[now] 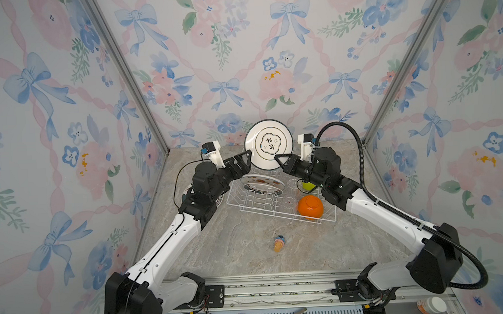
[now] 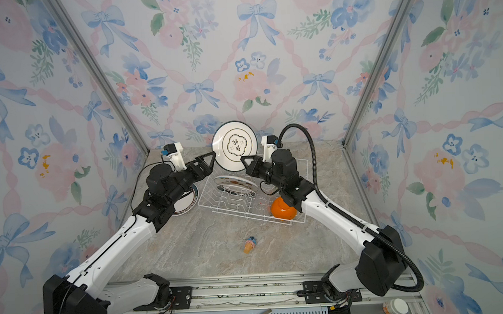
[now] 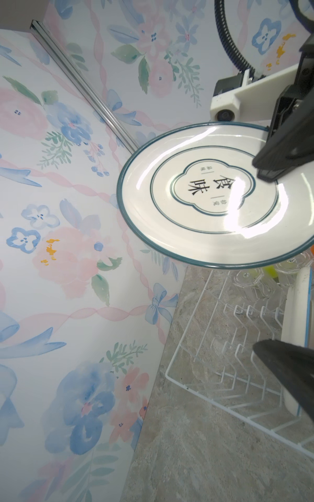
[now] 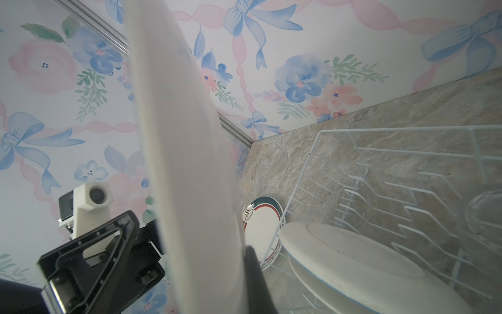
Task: Unload the mixed dishes from the dish rack
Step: 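Grasp the raised plate's rim with the left gripper beside the right gripper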
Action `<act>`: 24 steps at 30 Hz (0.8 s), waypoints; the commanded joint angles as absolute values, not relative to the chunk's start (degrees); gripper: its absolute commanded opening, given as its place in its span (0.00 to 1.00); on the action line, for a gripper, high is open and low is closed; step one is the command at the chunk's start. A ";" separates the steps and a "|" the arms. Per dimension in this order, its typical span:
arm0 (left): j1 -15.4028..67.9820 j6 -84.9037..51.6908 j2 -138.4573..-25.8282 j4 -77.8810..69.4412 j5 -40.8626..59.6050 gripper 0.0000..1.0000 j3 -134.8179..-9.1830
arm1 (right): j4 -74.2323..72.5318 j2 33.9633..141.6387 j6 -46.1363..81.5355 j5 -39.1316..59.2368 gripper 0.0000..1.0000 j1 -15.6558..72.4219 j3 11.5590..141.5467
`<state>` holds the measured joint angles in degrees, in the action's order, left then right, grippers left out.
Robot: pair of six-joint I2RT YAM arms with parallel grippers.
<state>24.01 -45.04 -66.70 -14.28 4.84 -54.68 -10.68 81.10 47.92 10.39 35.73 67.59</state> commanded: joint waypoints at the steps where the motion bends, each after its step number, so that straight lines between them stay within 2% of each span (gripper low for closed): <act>1: 24.26 -43.85 -68.09 -19.13 7.72 0.98 -55.69 | -17.18 81.45 50.26 12.99 0.00 36.10 69.71; 10: 24.26 -45.34 -68.46 -20.10 10.34 0.88 -54.32 | -18.63 81.44 49.39 12.60 0.00 38.72 68.36; 14: 24.26 -46.11 -67.95 -20.69 11.07 0.79 -53.71 | -19.58 83.56 51.21 14.69 0.00 38.68 69.69; 21: 24.26 -47.32 -67.91 -21.70 11.78 0.51 -53.22 | -21.78 85.42 53.32 16.64 0.00 38.34 70.75; 24: 24.26 -48.22 -68.68 -22.56 13.02 0.49 -53.35 | -21.80 85.43 53.54 16.91 0.00 38.32 70.75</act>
<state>23.62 -47.46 -68.69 -19.42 9.74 -53.43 -17.89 85.10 52.82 15.20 38.26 68.64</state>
